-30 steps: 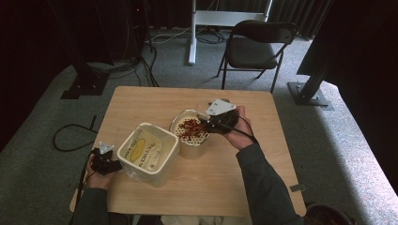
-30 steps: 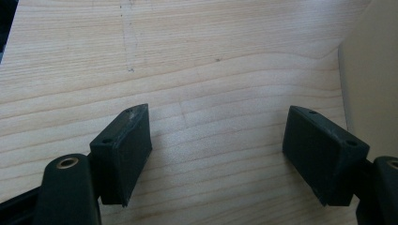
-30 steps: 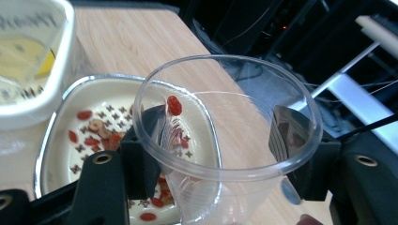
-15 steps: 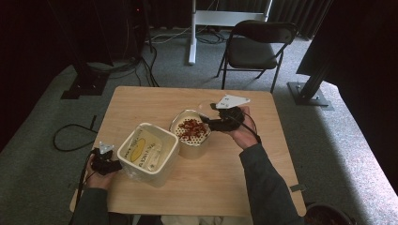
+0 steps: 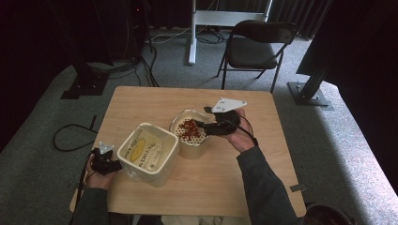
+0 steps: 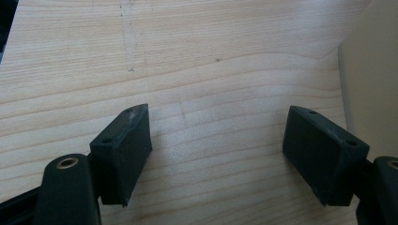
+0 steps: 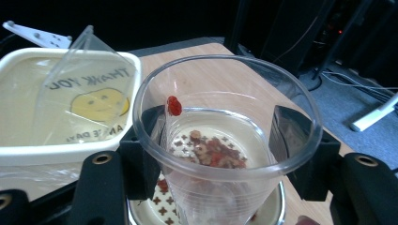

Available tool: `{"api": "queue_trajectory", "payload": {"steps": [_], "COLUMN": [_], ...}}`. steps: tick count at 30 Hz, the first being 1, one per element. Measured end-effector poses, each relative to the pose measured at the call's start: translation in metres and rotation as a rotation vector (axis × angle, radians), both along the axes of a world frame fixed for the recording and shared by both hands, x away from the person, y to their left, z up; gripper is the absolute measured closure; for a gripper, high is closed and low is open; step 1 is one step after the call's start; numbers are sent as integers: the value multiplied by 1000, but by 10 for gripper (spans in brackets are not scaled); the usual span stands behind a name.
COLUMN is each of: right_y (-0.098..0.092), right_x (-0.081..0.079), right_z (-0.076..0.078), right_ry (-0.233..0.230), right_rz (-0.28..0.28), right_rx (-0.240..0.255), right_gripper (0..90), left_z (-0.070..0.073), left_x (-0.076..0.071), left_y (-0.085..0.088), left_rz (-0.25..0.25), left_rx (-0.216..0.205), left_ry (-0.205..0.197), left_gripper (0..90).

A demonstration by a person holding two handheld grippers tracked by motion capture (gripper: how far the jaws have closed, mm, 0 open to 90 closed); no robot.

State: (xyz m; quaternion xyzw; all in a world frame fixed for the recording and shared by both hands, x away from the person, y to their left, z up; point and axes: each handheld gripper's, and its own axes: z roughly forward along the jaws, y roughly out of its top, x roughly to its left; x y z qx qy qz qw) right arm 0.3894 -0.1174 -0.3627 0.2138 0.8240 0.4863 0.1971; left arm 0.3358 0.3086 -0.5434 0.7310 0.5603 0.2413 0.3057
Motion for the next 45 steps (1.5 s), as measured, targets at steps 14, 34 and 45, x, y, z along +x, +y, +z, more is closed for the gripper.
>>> {"api": "queue_trajectory", "payload": {"steps": [14, 34, 45], "right_y": [8, 21, 31], "right_x": [-8, -18, -28], "right_z": [3, 7, 14], "right_ry": [31, 80, 88], "right_rz": [62, 149, 208], "right_rx": [52, 108, 125], "right_gripper": [369, 368, 364], "left_z": [0, 0, 0], "left_x": [0, 0, 0], "left_y": [0, 0, 0], "left_rz": [0, 0, 1], "left_rx": [0, 0, 0], "left_ry": [0, 0, 0], "left_gripper": [247, 247, 247]}}
